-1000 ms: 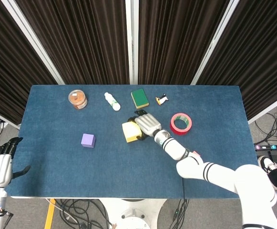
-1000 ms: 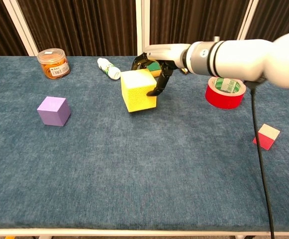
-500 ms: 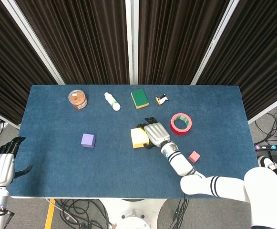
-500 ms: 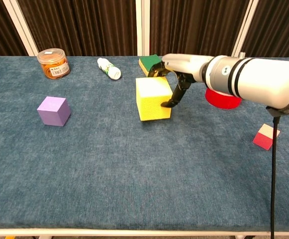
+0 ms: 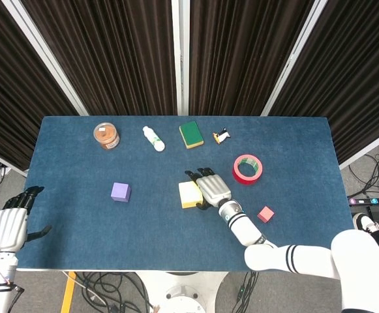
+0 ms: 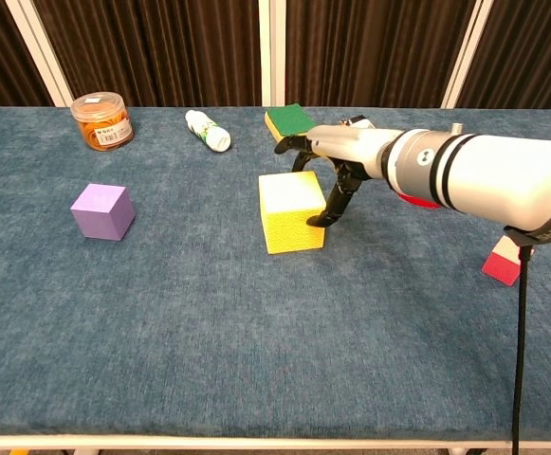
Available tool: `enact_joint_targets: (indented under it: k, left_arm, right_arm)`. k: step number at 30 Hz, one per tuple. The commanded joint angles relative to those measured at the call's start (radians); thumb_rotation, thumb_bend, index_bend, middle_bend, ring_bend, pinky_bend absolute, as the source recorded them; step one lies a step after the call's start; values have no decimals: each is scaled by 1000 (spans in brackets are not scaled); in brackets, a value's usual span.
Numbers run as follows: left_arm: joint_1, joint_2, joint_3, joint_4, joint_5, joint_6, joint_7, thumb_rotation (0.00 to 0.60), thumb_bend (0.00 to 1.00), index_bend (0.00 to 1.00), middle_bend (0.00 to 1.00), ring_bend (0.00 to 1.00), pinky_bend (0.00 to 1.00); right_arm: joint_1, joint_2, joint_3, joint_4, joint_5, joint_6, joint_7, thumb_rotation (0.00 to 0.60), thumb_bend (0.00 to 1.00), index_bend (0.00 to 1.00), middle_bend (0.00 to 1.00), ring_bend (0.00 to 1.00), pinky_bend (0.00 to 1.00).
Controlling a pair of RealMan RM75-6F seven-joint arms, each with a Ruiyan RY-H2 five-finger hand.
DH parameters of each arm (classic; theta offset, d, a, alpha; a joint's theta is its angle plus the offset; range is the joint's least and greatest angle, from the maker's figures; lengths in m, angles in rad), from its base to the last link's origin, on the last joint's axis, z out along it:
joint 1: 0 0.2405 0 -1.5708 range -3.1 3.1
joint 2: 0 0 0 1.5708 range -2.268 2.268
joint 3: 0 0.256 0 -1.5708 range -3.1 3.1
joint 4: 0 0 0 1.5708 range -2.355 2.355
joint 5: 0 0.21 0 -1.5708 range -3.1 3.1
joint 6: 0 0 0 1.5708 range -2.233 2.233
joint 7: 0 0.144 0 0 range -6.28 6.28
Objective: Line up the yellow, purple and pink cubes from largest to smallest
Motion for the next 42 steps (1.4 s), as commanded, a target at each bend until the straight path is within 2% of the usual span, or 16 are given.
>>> enact_joint_targets:
  k: [1, 5, 9, 14, 19, 28, 33, 42]
  left_arm:
    - [-11, -1, -4, -1, 6, -9, -5, 600, 127, 216, 264, 243, 267]
    - [-44, 4, -17, -2, 18, -43, -36, 600, 126, 215, 264, 242, 267]
    - [-112, 13, -43, 1, 23, -126, -105, 600, 121, 216, 264, 243, 267]
    - [-234, 2, -78, 33, -10, -306, -178, 600, 117, 242, 264, 243, 268]
    - [-347, -55, -93, 101, -74, -478, -144, 600, 118, 245, 264, 243, 268]
    - [-484, -177, -109, 213, -199, -663, -76, 600, 117, 216, 236, 243, 271]
    - [-531, -221, -108, 254, -248, -713, -40, 600, 117, 219, 235, 243, 271]
    - [-585, -288, -88, 344, -345, -750, 64, 600, 169, 312, 295, 244, 295]
  right_arm:
    - [-14, 25, -2, -31, -7, 5, 9, 600, 163, 0, 163, 0, 0]
    - [-54, 94, 8, -93, -59, 42, 50, 600, 160, 0, 155, 0, 0]
    - [-117, 192, 21, -162, -147, 118, 106, 600, 161, 0, 151, 0, 0]
    - [-193, 310, 36, -217, -241, 187, 183, 600, 160, 0, 151, 0, 0]
    - [-245, 388, 35, -225, -287, 196, 242, 600, 160, 0, 151, 0, 0]
    - [-304, 421, 24, -191, -327, 172, 337, 600, 160, 0, 151, 0, 0]
    - [-325, 426, 24, -173, -348, 167, 368, 600, 160, 0, 151, 0, 0]
    - [-349, 431, 29, -154, -372, 155, 400, 600, 160, 0, 151, 0, 0]
